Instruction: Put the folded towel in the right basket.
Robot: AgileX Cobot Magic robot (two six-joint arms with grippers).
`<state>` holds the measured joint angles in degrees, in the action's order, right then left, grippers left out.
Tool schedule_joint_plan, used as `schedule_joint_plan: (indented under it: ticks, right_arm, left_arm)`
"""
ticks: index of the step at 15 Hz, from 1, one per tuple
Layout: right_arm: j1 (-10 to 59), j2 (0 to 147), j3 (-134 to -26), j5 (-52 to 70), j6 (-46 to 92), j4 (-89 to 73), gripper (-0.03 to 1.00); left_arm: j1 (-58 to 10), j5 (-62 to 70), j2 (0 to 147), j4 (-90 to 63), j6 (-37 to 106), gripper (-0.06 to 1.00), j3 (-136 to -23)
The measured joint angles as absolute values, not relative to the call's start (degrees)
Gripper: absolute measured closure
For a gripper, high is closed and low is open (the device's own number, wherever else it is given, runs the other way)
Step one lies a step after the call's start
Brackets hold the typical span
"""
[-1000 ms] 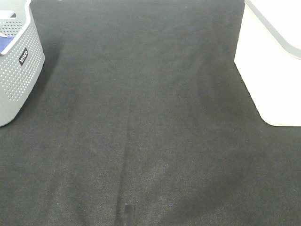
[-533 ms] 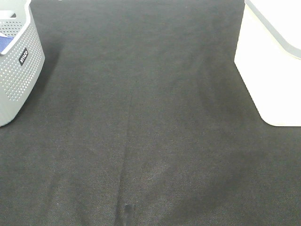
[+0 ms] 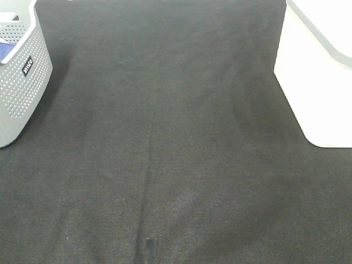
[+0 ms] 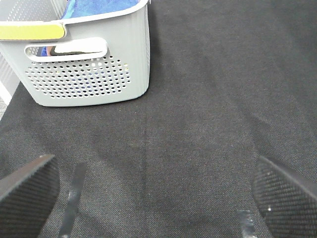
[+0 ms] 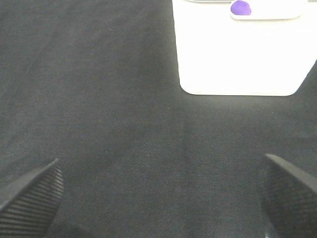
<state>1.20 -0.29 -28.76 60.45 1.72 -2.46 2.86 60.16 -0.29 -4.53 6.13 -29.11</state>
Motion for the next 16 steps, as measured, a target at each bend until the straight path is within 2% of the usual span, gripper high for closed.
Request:
schedule_joint_plan:
  ticks: [16]
  right_arm:
    - [1.2, -0.29, -28.76, 60.45, 1.83, -2.69, -0.01]
  left_arm:
    - [2.86, 60.16, -0.29, -4.53, 6.13, -0.05, -29.11]
